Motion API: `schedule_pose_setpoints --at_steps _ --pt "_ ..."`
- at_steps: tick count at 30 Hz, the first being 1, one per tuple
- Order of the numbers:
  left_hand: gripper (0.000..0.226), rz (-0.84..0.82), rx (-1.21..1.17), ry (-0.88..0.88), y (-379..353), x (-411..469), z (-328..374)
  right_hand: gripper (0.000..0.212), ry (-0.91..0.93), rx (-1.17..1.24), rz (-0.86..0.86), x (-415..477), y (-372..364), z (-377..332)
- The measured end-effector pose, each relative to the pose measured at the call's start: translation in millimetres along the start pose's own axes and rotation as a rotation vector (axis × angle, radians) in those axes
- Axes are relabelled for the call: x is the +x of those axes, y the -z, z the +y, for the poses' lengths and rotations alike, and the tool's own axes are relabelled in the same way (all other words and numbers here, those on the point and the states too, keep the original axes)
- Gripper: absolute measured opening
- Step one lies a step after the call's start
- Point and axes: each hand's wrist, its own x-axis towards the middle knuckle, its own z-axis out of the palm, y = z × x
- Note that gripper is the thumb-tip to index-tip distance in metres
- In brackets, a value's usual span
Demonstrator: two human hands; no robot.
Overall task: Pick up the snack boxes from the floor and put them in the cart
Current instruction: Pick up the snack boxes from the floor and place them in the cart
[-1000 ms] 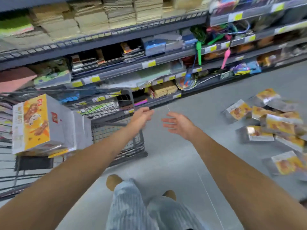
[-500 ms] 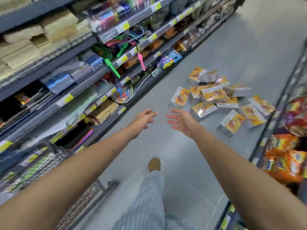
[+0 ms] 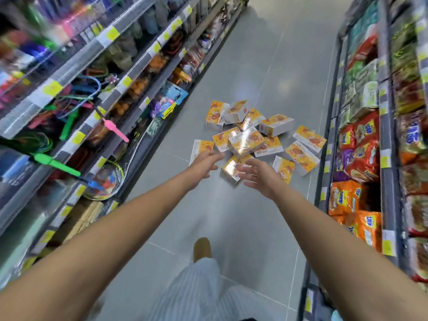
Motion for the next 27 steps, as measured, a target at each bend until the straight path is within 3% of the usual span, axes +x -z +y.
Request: schedule_pose_setpoints --at_steps 5,9,15,21,24,27 --pt "0.052 -0.04 0.059 0.026 -9 63 53 0.03 -0.031 0.078 0.049 40 18 -43" --pt "0.035 -0.096 0.115 0.045 -26 124 95 0.023 -0.065 0.121 0.108 85 44 -76" --pt "0.049 -0.11 0.137 0.122 -57 223 139 0.009 -0.143 0.145 0.146 171 96 -128" --pt "0.05 -0.041 0.04 0.251 -84 319 162 0.011 -0.221 0.122 0.175 270 135 -166" --pt "0.038 -0.014 -0.033 0.325 -95 368 160 0.019 -0.275 0.099 0.198 324 150 -172" --pt "0.048 -0.031 -0.049 0.394 -97 413 151 0.018 -0.324 0.102 0.233 374 160 -169"
